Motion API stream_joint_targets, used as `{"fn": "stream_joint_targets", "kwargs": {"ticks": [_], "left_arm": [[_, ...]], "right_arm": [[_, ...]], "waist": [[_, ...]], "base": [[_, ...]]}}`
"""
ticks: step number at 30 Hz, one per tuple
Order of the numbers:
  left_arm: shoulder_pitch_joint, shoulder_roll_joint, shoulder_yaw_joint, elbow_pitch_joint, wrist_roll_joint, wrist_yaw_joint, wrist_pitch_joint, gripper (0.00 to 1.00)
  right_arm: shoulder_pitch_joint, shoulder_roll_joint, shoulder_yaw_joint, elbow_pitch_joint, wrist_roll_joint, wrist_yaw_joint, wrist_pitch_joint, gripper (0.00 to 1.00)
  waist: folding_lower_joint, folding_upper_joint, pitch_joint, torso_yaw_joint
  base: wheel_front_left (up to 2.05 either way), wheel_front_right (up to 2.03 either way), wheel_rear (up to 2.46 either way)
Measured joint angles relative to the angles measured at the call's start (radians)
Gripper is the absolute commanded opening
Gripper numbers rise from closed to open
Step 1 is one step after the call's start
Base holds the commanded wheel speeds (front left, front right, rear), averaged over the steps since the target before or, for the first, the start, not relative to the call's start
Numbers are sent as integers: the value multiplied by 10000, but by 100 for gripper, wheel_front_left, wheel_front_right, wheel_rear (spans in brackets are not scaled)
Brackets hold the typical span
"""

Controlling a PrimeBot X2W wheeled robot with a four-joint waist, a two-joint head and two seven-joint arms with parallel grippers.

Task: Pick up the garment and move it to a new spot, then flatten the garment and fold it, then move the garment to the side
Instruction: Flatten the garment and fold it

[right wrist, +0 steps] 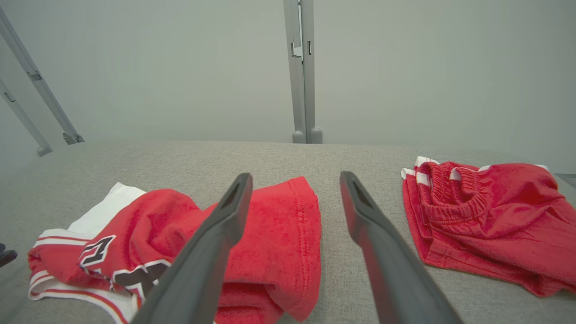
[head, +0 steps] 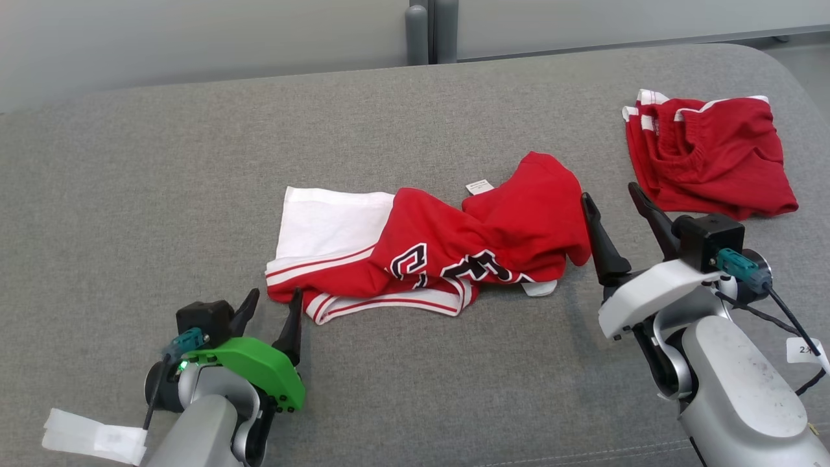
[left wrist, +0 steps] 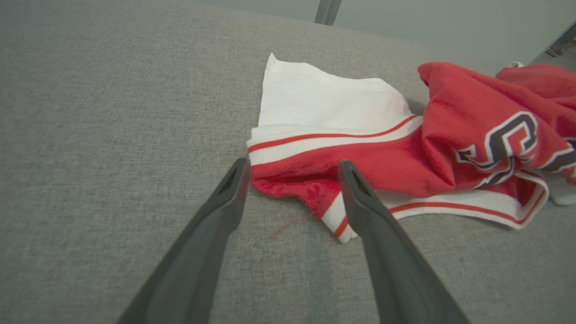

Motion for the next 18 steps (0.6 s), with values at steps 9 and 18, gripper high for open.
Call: {"fn": "stream_joint_targets", "kwargs": {"ticks": [9,18], "left_arm": [[12,2,619,343,-755,59,393,100],[-271,19,732,525,-813,58,558,100]], "right_arm": [[-299,224,244,251,4,184,86,100],[-405,211,230,443,4,247,81,100]], "waist": [[0,0,185,-153],[0,0,442,-530]], "base": [[0,0,0],[0,0,0]]}}
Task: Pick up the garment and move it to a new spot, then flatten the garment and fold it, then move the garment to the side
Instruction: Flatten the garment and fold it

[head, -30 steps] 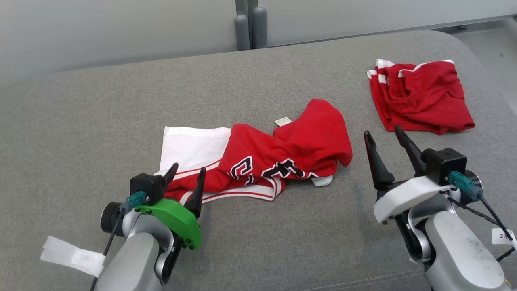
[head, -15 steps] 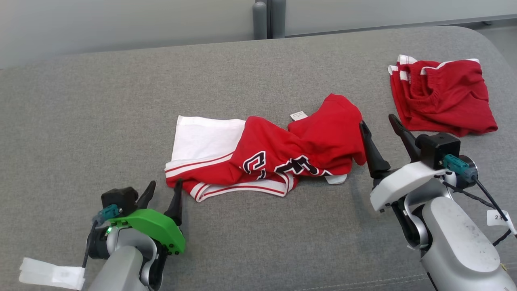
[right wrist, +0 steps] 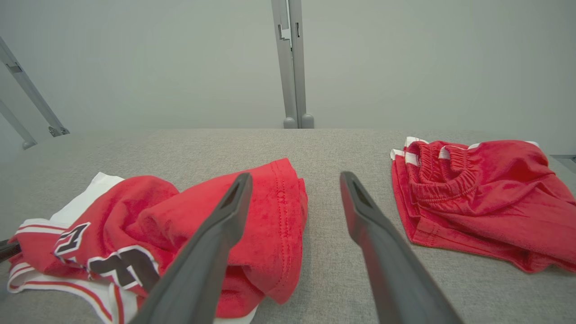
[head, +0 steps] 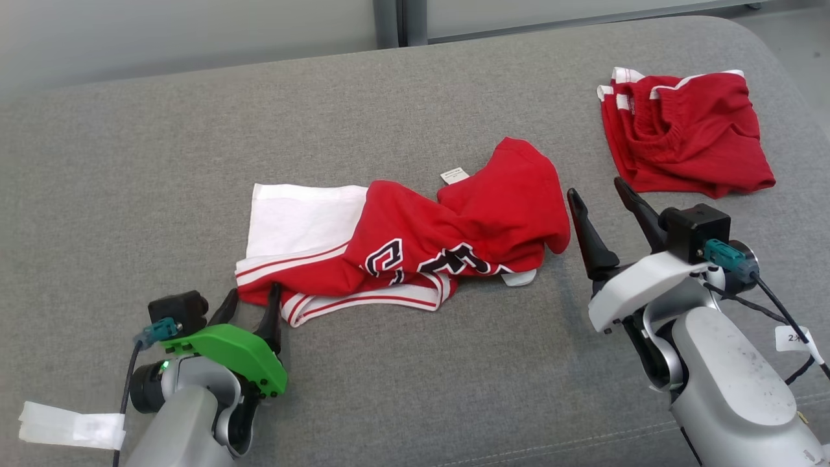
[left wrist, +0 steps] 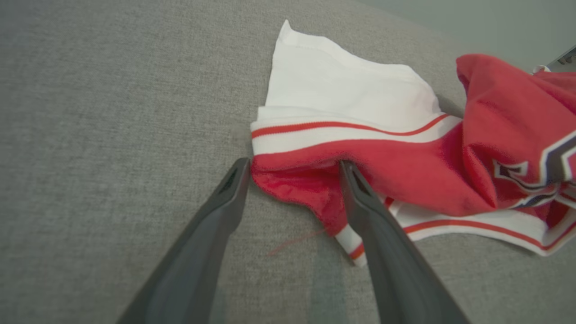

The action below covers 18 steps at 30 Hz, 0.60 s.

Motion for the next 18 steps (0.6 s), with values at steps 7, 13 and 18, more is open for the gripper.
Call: {"fn": "stream_joint_targets", "kwargs": {"ticks": [7,13,18], "left_arm": [[-252,46,198,261,-245,-2,155,86],[-416,44,119,242,-211,-142,8,0],[-573,6,113,-165,-165,-224,-316,0]], "right_arm": [[-155,-19,-63,155,0,8,-29,100],[-159,-73,-157,397,6,8,-115,100],[-209,-236,-236,756,105,98,-100,100]], "waist": [[0,0,187,-254],[0,0,214,-251],[0,0,194,-64]], "base": [[0,0,0],[0,0,0],[0,0,0]]}}
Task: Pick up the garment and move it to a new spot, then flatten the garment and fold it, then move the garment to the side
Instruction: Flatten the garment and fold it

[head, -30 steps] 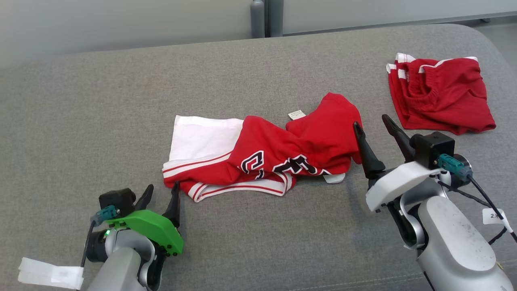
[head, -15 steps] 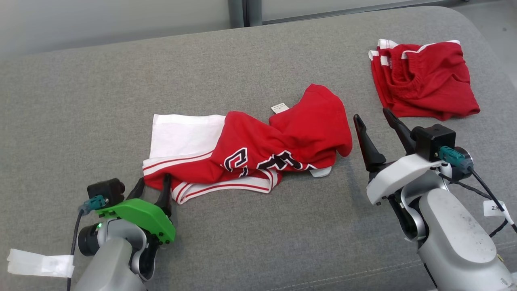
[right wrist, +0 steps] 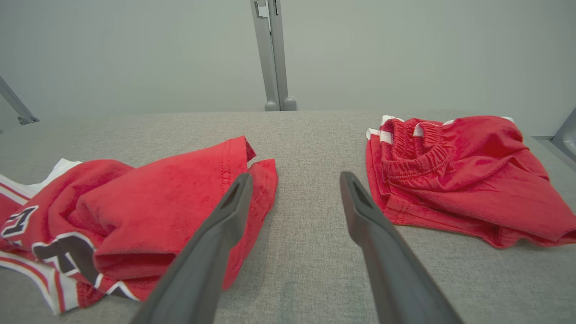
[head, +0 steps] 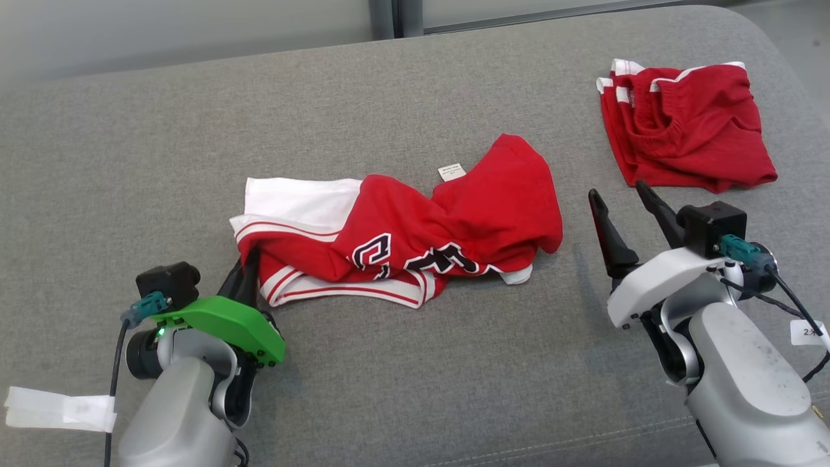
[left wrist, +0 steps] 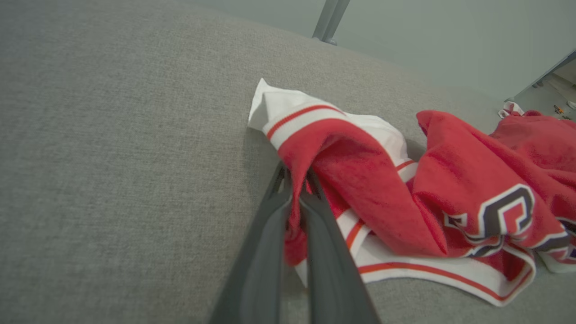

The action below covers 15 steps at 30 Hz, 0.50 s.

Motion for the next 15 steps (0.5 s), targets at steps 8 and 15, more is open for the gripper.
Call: {"fn": "stream_joint_targets", "kwargs": {"ticks": [8,15], "left_arm": [[-59,-27,-58,-934,366,-171,-242,0],[-50,-65,-539,-1367,663,-247,-242,0]], "right_arm": [[-558,307,-479,522,1221,497,355,100],[-1129,594,-865,1285,2387,869,1279,100]], "waist": [[0,0,18,521],[0,0,85,1088]], "base": [[0,0,0],[0,0,0]]}}
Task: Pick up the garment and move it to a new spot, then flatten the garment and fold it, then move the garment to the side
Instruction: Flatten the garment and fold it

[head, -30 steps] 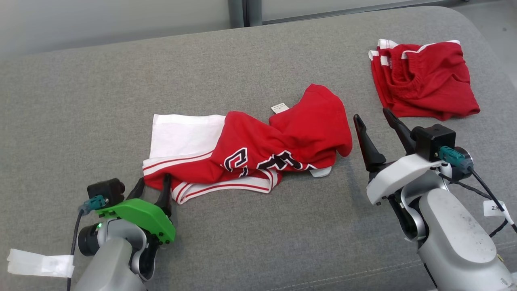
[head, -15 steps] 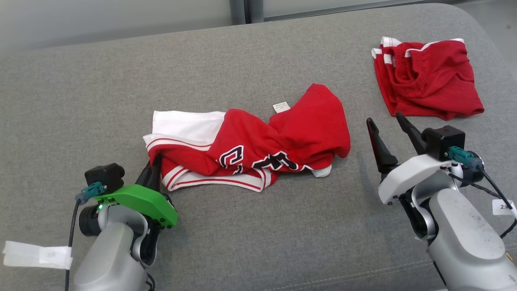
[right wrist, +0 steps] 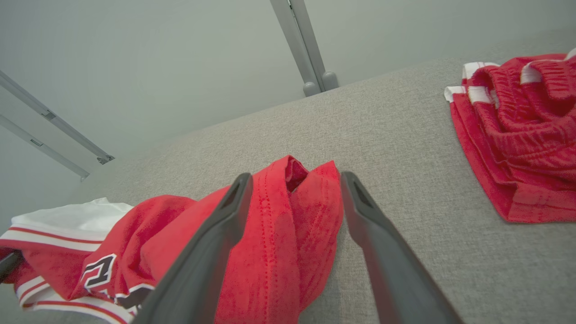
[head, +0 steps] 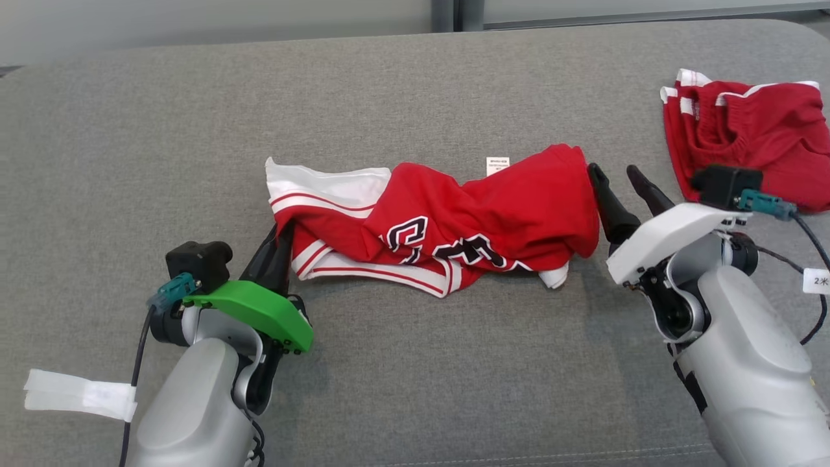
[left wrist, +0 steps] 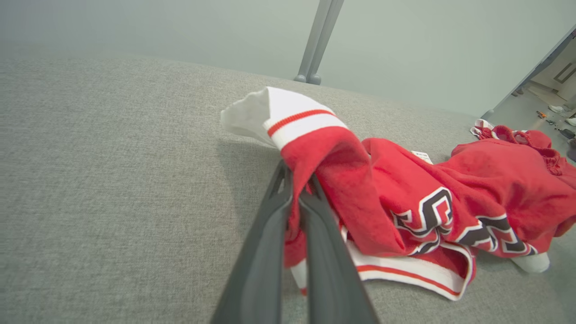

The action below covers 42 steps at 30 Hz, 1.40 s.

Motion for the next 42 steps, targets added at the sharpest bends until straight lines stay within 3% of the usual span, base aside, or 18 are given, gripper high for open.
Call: {"fn": "stream_joint_targets", "kwargs": {"ticks": [15,16,17,18,22,23,30,36,42], "left_arm": [[44,-59,-399,-389,130,-58,-2,0],[50,-59,-391,-416,157,-58,-2,0],[57,-61,-382,-453,178,-58,-2,0],[70,-63,-372,-495,186,-58,-2,0],[167,-71,-316,-594,186,-58,-4,0],[179,-71,-299,-604,186,-58,-4,0],[198,-79,-27,-817,211,-33,-4,0],[179,-86,617,-1490,360,92,-21,0],[9,54,1302,-2435,587,196,-33,0]], "right_arm": [[-1475,-571,351,1411,251,253,2370,100],[-1555,-589,385,1444,251,270,2435,87],[-1651,-593,433,1488,251,276,2456,64],[-1727,-593,489,1501,255,290,2529,48],[-1942,-564,546,1674,594,360,2838,19],[-1955,-564,558,1732,644,360,2911,0],[-2289,-614,558,1737,675,382,2635,0],[-2768,-698,512,1302,654,451,1609,0],[-3087,-1185,472,982,380,453,690,0]], "waist": [[0,0,527,754],[0,0,559,787],[0,0,587,816],[0,0,606,837],[0,0,632,860],[0,0,633,857],[0,0,628,776],[0,0,516,602],[0,0,358,392]], "base": [[0,0,0],[0,0,0],[0,0,0],[0,0,0],[0,0,0],[0,0,0],[0,0,0],[0,0,0],[0,0,0]]}}
